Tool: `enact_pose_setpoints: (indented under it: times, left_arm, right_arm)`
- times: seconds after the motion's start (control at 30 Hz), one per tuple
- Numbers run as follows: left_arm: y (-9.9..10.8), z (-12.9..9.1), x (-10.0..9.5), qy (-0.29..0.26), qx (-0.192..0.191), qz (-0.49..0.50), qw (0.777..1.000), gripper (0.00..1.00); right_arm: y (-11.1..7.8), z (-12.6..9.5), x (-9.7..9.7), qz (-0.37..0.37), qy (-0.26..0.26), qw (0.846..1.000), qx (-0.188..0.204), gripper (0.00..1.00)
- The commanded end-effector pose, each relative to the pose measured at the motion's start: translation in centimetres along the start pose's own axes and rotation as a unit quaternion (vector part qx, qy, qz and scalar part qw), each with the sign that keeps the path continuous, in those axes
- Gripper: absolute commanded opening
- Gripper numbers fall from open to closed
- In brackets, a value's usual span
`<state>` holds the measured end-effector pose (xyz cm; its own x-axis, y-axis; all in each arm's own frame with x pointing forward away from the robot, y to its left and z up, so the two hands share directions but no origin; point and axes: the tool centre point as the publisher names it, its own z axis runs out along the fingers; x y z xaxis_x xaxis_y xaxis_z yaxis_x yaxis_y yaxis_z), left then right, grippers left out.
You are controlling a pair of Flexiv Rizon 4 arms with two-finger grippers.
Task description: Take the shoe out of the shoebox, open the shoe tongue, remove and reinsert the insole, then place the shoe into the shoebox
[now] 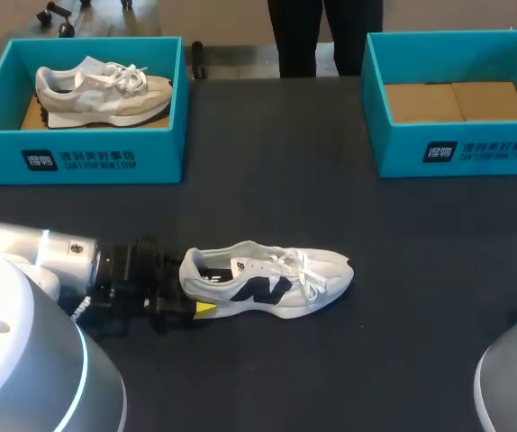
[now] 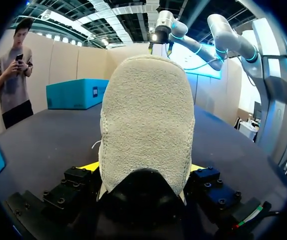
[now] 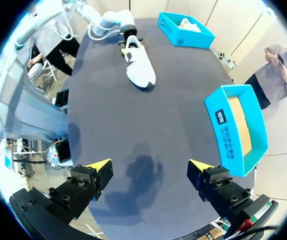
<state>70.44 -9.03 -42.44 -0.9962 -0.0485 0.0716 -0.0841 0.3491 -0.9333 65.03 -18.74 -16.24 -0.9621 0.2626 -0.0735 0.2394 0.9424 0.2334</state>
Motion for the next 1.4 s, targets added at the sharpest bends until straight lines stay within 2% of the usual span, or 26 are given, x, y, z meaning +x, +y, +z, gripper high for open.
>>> enact_pose_setpoints:
  times: [0.03, 0.07, 0.13, 0.27, 0.37, 0.47, 0.57, 0.67, 0.7, 0.73, 1.33, 1.4]
  left_arm:
    - [-0.1, 0.0, -0.1, 0.000, -0.002, 0.000, 1.000, 0.00]
    - [-0.1, 0.0, -0.1, 0.000, -0.002, 0.000, 1.000, 0.00]
    - [-0.1, 0.0, -0.1, 0.000, -0.002, 0.000, 1.000, 0.00]
    - [-0.1, 0.0, -0.1, 0.000, -0.002, 0.000, 1.000, 0.00]
    - [-0.1, 0.0, -0.1, 0.000, -0.002, 0.000, 1.000, 0.00]
    - [-0.1, 0.0, -0.1, 0.000, -0.002, 0.000, 1.000, 0.00]
    - [-0.1, 0.0, -0.1, 0.000, -0.002, 0.000, 1.000, 0.00]
    - [-0.1, 0.0, -0.1, 0.000, -0.002, 0.000, 1.000, 0.00]
    - [-0.1, 0.0, -0.1, 0.000, -0.002, 0.000, 1.000, 0.00]
    - [-0.1, 0.0, -0.1, 0.000, -0.002, 0.000, 1.000, 0.00]
    - [-0.1, 0.0, -0.1, 0.000, -0.002, 0.000, 1.000, 0.00]
    - [-0.1, 0.0, -0.1, 0.000, -0.002, 0.000, 1.000, 0.00]
  right_arm:
    - [0.1, 0.1, -0.2, 0.000, 0.002, 1.000, 0.002, 1.00]
    - [0.7, 0.3, -0.4, 0.028, 0.001, 1.000, 0.001, 1.00]
    - [1.6, 0.7, -0.6, 0.097, -0.013, 0.994, -0.052, 1.00]
    - [3.8, 1.2, -0.7, 0.163, -0.011, 0.986, -0.039, 1.00]
    - [4.8, 1.4, -0.4, 0.248, -0.019, 0.967, -0.045, 1.00]
    - [5.9, 1.6, 0.1, 0.336, -0.022, 0.940, -0.047, 1.00]
    - [7.0, 2.2, 0.8, 0.426, -0.033, 0.904, -0.014, 1.00]
    - [7.8, 2.9, 1.3, 0.481, -0.045, 0.875, -0.042, 1.00]
    - [8.0, 3.2, 1.4, 0.486, -0.039, 0.872, -0.053, 1.00]
    - [8.3, 3.5, 1.2, 0.468, -0.035, 0.880, -0.066, 1.00]
    - [8.3, 3.5, 1.2, 0.468, -0.035, 0.880, -0.066, 1.00]
    - [9.4, 4.2, 1.1, 0.490, -0.051, 0.866, -0.091, 1.00]
